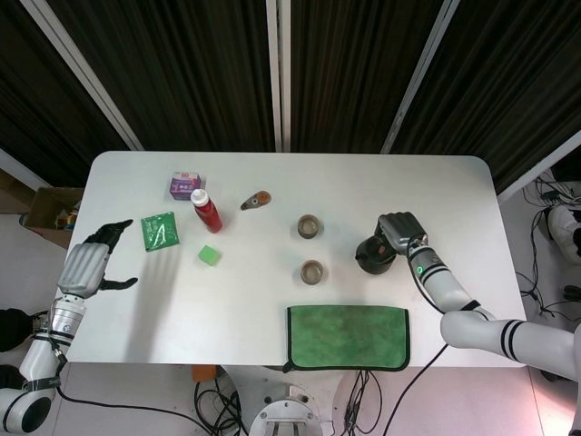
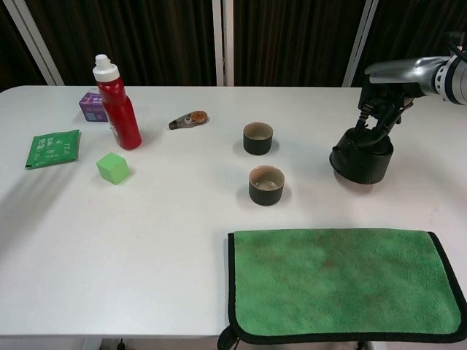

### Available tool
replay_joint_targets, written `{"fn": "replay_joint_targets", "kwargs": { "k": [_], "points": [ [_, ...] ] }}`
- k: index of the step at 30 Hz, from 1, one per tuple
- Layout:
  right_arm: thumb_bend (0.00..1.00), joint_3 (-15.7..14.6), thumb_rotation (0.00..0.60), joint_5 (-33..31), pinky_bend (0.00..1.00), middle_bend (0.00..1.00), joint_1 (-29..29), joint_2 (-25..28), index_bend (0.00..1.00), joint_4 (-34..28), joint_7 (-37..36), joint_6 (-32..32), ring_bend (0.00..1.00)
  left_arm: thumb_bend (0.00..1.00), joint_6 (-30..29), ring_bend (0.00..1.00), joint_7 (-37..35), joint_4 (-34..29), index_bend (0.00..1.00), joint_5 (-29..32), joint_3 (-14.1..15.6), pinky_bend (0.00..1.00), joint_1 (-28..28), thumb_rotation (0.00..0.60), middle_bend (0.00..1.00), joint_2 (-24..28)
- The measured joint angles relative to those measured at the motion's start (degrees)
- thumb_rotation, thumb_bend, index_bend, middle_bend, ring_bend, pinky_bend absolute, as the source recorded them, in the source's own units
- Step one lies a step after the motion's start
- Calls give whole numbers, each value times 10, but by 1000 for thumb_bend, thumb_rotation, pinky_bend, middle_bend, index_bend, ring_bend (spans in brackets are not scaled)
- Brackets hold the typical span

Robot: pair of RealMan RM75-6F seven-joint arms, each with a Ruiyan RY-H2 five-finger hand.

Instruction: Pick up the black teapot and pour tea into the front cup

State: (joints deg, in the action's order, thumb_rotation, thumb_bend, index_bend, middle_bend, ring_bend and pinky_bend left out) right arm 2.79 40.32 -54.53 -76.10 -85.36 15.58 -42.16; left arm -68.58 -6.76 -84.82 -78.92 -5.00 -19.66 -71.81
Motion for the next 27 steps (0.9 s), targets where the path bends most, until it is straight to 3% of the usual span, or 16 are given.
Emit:
{"fn": "replay_joint_targets", "kwargs": {
  "k": [4, 8, 17, 27],
  "points": [
    [1, 5, 323, 5, 611, 1000, 6, -2, 1000, -4, 1, -11, 941, 31, 1, 126, 0, 0, 97, 0, 0, 265, -1, 600, 126, 0],
    [86, 10, 319, 12, 613, 1000, 13, -4, 1000, -3, -2, -13, 945, 31, 2, 126, 1, 1, 97, 0, 0, 265, -2, 600, 125, -1],
    [491, 16, 315, 9, 614, 1000, 15, -6, 1000, -2, 0, -6, 946, 30, 2, 126, 1, 1, 97, 1, 0, 265, -1, 600, 125, -1],
    [628, 22, 323, 18, 627, 1000, 17, -6, 1000, -3, 3, -5, 954, 30, -2, 126, -1, 1, 97, -1, 0, 265, 1, 600, 125, 0]
  ]
}}
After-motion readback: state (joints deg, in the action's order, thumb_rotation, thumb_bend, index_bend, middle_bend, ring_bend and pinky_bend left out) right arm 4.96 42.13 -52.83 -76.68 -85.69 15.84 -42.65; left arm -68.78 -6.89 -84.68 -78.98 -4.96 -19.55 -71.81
